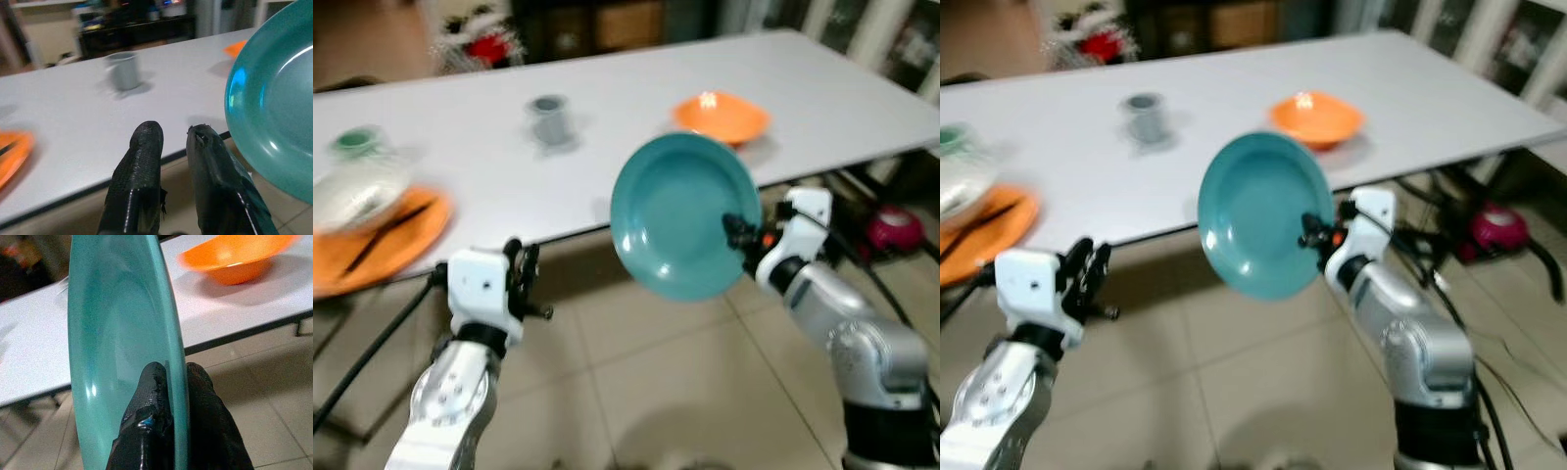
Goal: Setting the table
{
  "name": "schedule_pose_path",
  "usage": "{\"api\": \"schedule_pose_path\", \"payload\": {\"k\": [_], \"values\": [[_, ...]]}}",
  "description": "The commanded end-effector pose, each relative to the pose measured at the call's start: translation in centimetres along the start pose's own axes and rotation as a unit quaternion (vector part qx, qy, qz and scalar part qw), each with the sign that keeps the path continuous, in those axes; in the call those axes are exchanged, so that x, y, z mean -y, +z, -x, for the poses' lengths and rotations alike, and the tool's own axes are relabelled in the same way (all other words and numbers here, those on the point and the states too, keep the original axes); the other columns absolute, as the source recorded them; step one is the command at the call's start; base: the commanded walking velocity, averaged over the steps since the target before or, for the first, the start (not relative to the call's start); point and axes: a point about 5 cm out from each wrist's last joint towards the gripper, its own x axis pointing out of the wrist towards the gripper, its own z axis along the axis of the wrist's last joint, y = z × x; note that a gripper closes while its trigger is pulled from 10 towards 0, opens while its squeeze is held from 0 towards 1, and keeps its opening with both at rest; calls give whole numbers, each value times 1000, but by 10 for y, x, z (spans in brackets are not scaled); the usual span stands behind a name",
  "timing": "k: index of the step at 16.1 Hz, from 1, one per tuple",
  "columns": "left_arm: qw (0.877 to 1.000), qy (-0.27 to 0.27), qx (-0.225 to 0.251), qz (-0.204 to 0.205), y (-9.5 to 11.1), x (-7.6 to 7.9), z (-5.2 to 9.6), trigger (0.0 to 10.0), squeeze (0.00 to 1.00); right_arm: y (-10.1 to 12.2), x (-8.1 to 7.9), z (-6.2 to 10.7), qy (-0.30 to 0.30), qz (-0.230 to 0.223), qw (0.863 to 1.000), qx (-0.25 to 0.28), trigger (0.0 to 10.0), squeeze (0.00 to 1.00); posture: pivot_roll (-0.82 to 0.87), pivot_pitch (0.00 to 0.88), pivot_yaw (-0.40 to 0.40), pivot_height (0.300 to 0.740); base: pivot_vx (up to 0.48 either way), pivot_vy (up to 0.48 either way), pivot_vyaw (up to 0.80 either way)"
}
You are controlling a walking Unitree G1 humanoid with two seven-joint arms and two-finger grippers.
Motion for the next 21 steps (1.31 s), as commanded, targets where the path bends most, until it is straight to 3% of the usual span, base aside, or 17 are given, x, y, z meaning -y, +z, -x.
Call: {"api": "schedule_pose_path", "payload": {"k": [1, 4, 7, 11, 13, 14, 16, 21], "values": [[1000, -12, 0, -1, 0, 5, -1, 10000, 0, 10, 4, 0, 0, -21, 1000, 14, 10000, 0, -107, 75, 33, 740, 368, 0, 0], [1000, -18, 5, -7, 3, 4, -5, 10000, 0, 15, -2, -7, 35, -111, 993, 12, 10000, 0, -108, 73, 43, 740, 368, 0, 0], [1000, -26, 3, -15, 3, 5, -4, 10000, 0, 21, -17, -12, 115, -212, 971, 1, 10000, 0, -108, 74, 55, 740, 368, 0, 0], [999, -28, 3, -21, 4, 4, -5, 10000, 0, 25, -21, -27, 123, -289, 949, -18, 10000, 0, -99, 78, 57, 740, 368, 0, 0], [999, -28, 1, -25, 4, 2, -3, 10000, 0, 16, -23, -36, 111, -313, 941, -61, 10000, 0, -89, 80, 53, 740, 368, 0, 0], [999, -26, 0, -28, 4, 1, -2, 10000, 0, 9, -24, -37, 107, -303, 943, -91, 10000, 0, -84, 80, 48, 740, 368, 0, 0], [999, -23, -1, -30, 5, -1, -1, 10000, 0, 8, -24, -39, 101, -296, 945, -98, 10000, 0, -78, 80, 44, 740, 366, 0, 0], [999, -37, -12, -25, 4, 2, 3, 10000, 0, 3, -29, -46, 103, -344, 925, -126, 10000, 0, -64, 79, 34, 740, 284, 0, 0]]}}
